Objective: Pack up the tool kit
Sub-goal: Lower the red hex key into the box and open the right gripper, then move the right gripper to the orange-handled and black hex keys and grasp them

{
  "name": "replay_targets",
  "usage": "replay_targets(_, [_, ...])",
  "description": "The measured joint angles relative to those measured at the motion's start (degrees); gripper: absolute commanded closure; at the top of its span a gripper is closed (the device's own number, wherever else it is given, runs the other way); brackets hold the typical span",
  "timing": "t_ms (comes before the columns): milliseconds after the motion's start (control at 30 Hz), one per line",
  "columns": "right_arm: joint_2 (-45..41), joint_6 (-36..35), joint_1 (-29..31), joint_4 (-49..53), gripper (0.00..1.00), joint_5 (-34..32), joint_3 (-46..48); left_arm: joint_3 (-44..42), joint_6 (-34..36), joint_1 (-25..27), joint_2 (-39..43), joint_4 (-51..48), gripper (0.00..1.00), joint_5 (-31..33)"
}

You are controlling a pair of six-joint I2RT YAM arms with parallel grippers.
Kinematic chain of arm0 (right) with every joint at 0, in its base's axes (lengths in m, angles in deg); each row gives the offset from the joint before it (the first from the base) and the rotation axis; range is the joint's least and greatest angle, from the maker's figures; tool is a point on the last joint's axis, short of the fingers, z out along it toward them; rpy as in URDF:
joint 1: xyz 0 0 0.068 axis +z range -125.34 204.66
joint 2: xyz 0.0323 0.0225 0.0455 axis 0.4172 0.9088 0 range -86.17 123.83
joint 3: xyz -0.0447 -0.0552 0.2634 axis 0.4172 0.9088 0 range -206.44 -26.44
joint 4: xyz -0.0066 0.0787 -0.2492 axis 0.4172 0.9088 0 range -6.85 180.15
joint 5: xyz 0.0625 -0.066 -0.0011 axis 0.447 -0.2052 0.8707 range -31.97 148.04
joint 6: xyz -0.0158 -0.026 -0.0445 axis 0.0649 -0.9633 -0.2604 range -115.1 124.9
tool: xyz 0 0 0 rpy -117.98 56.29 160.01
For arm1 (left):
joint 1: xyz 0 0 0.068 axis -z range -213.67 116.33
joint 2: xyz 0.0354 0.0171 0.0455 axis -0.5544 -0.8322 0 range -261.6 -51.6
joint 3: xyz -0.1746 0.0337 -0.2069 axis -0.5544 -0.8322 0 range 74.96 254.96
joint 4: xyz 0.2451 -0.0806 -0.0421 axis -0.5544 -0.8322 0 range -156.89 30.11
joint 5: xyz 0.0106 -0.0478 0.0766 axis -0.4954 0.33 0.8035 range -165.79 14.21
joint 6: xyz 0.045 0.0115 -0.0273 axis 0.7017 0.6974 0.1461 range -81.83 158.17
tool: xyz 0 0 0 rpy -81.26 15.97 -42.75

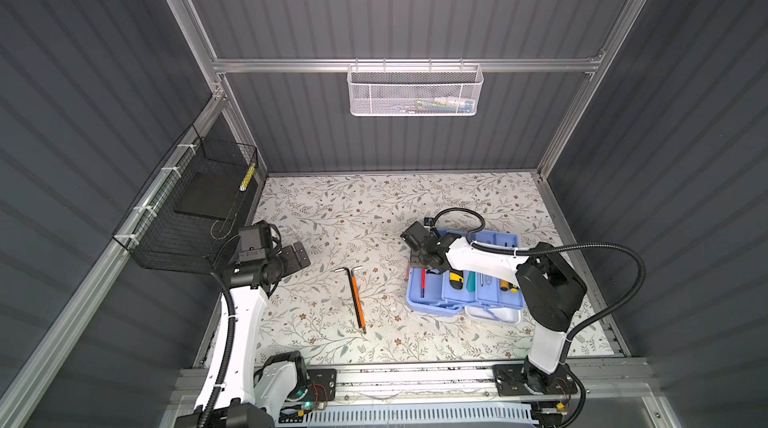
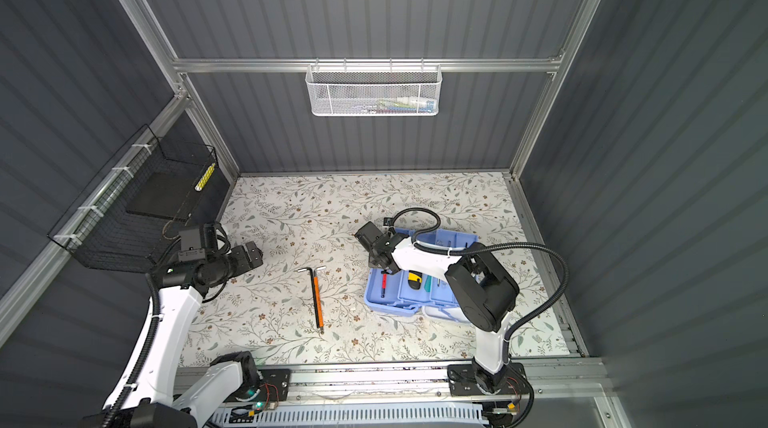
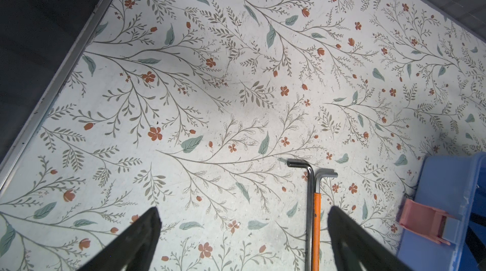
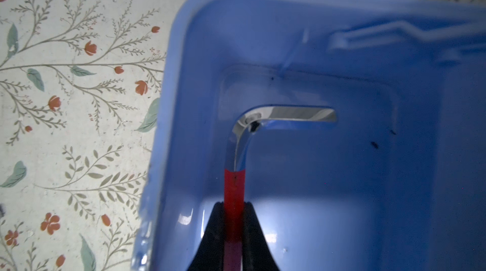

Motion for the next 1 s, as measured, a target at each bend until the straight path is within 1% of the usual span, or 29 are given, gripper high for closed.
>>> replay_targets(100, [0.96,0.46,-0.22,-1.36,0.79,1.09,0.15,0.00,0.00,0.00,0.00,0.02,0.01,0.00])
replay_targets(233, [1.36,0.26,-0.37,-1.49,0.72,1.36,0.17,0.00,0.00,0.00,0.00,0.00,0.01,0.00])
replay_targets(300, [1.36,-0.26,-0.37,-1.05,0.66,1.22,-0.13,0.00,0.00,0.00,0.00,0.00,0.01,0.00])
replay_targets(433, [1.33,-2.05,-0.02,2.16,0.63,-0.07,-2.21,0.00,0.00,0.00,0.00,0.00,0.01,0.00])
replay_targets(533, [0.79,-4.87,1.81,6.21,0.58,-3.30,-5.77,0.00,0.00,0.00,0.00,0.00,0.01,0.00])
replay_targets(600, [-0.26,-8.13,3.85,7.85,0.57,-5.16,-7.85,0.00,0.00,0.00,0.00,0.00,0.01,0.00])
replay_targets(667, [-1.20,-11.41,6.25,8.13,0.56,-5.22,-10.12,0.00,0.00,0.00,0.00,0.00,0.01,0.02])
replay_targets(867, [-1.62,-17.70,11.41,5.75,0.55,-0.04,-14.32,0.00,0.00,0.00,0.00,0.02,0.00,0.00])
replay_targets(1000, [2.25,-19.80,14.10,4.17,0.54,3.58,-18.43,0.00,0.00,0.00,0.04,0.00,0.01,0.02])
